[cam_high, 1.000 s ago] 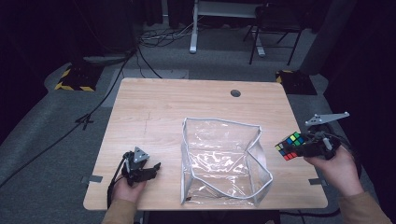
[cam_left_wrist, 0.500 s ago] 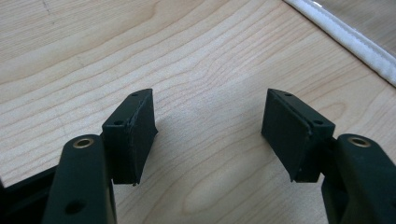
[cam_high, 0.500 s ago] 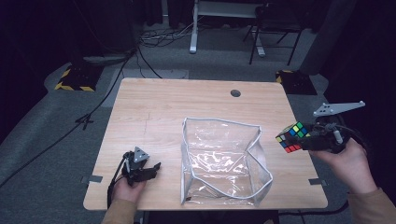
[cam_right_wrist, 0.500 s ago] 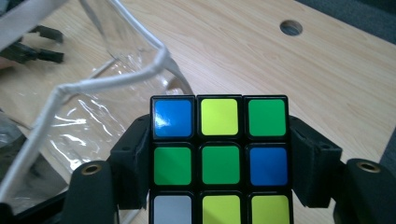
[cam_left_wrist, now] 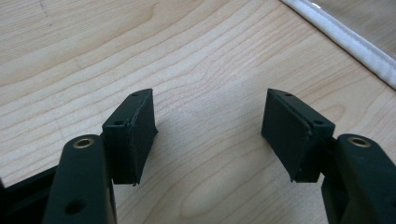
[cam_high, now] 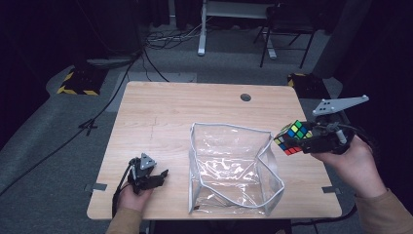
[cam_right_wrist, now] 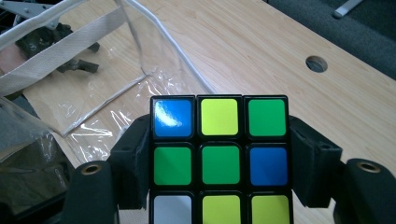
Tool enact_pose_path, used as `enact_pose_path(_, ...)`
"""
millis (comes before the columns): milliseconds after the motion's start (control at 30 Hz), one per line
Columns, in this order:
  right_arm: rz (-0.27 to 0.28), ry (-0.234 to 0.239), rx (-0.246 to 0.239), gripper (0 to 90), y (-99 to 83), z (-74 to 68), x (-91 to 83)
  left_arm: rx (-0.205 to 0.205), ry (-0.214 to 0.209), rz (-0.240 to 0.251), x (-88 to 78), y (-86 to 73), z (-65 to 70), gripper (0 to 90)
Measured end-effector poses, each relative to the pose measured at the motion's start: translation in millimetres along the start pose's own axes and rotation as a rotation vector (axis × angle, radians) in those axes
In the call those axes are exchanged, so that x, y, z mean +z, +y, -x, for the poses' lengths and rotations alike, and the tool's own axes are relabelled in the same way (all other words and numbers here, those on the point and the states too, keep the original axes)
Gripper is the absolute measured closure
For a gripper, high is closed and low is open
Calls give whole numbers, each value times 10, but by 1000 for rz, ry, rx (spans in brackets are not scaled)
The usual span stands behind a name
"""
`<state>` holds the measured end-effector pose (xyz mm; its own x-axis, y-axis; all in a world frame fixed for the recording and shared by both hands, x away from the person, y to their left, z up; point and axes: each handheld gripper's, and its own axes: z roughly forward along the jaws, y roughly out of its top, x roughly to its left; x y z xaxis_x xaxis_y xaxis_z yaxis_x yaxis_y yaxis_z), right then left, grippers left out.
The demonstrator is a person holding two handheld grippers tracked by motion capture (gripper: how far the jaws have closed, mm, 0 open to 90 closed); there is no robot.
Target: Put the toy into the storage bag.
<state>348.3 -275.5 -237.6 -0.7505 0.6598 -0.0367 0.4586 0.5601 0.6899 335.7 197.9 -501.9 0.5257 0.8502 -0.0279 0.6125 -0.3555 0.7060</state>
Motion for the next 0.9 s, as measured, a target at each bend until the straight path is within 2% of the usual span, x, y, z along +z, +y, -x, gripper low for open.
enact_pose_path(300, -5, 29, -57, 340, 220, -231, 123, 4, 0, -4, 21, 27, 4, 341)
enact_pose_path(333, -16, 39, -86, 339, 323, -315, 164, -4, 5, -7, 26, 29, -4, 316)
enact_pose_path(400, -20, 41, -87, 340, 355, -345, 177, -8, 7, -6, 28, 29, -4, 305)
enact_pose_path(433, -27, 55, -118, 340, 443, -411, 224, -8, 7, -5, 28, 29, -3, 304)
enact_pose_path(700, -64, 87, -133, 340, 645, -562, 405, -19, 14, -5, 35, 32, 2, 287)
enact_pose_path(900, -89, 112, -172, 340, 766, -681, 522, -16, 15, -6, 34, 32, 1, 287)
